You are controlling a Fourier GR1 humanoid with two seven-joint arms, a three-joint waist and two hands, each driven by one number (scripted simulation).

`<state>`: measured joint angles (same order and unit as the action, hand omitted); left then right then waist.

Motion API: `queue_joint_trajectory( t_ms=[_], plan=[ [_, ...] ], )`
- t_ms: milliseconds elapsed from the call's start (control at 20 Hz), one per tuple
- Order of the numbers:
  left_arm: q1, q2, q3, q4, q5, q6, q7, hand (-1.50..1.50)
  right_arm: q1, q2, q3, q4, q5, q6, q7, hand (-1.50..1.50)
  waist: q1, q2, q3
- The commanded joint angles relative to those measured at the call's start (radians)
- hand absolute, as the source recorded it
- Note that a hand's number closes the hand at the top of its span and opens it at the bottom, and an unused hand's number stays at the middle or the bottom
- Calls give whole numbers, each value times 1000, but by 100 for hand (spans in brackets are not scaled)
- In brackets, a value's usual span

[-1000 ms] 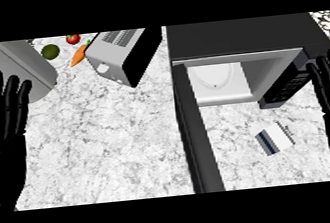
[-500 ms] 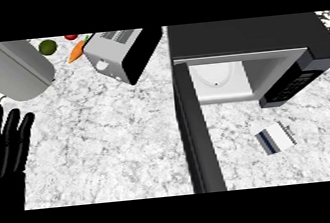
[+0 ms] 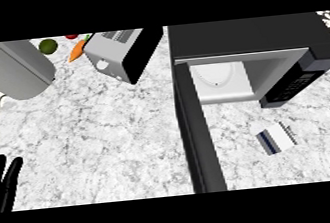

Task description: Pick up the milk, place it into the microwave and close the microwave

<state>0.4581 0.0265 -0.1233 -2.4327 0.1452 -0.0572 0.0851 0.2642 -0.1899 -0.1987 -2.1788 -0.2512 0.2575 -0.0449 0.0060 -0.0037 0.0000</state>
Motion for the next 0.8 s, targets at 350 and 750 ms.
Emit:
queue_joint_trajectory(
  t_ms=[350,750],
  plan=[
    [230,1,36,-116,124,-123,-116,-150,-34,29,-51,274,132,-14,-128,-150,18,0,0],
    [320,4,74,-154,157,-179,-144,-150,-87,34,-103,518,230,-72,-262,-150,18,2,1]
  ],
)
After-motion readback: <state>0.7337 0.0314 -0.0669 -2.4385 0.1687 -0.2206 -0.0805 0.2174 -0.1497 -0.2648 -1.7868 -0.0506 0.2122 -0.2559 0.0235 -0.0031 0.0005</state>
